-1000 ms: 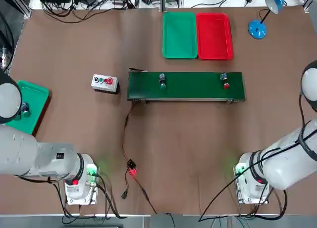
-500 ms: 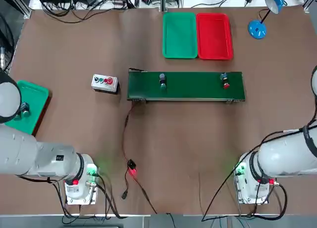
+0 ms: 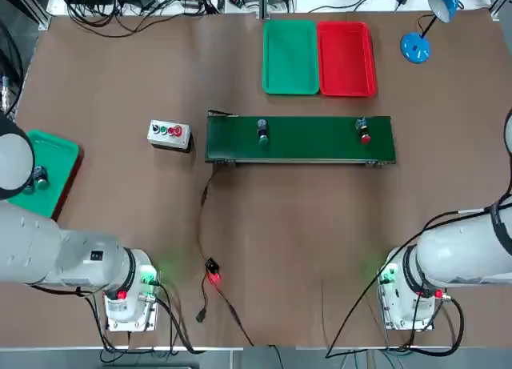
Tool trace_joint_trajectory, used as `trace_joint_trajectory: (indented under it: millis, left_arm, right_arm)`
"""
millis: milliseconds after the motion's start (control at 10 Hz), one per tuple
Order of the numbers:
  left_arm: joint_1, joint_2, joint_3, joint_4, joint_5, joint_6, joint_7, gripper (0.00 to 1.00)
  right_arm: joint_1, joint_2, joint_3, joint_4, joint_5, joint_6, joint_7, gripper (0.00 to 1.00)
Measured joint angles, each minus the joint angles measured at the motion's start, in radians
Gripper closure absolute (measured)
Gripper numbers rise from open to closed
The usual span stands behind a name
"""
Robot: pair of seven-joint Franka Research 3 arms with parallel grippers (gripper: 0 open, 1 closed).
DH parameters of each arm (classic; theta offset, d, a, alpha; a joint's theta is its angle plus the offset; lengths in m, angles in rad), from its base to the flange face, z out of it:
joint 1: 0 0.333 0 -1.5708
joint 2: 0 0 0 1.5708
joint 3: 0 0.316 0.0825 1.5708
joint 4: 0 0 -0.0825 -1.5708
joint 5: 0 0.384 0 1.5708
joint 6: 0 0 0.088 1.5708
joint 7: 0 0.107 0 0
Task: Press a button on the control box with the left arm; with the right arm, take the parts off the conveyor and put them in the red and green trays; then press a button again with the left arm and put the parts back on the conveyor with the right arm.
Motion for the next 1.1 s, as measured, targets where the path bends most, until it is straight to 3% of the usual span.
trace_joint_trajectory:
  millis: [200, 300, 1100]
  left_arm:
    - [0.000, 0.000, 0.000, 0.000, 0.005, 0.000, 0.000, 0.00]
    - [-0.002, 0.000, -0.004, 0.000, 0.024, -0.001, -0.001, 0.00]
    - [-0.003, 0.000, -0.014, 0.000, 0.041, -0.005, -0.009, 0.00]
  right_arm:
    - [0.055, -0.005, -0.067, 0.000, 0.000, 0.000, -0.007, 0.00]
    - [0.063, -0.007, -0.077, 0.000, 0.000, -0.001, -0.008, 0.00]
    - [0.069, -0.008, -0.086, 0.000, 0.000, -0.001, -0.025, 0.00]
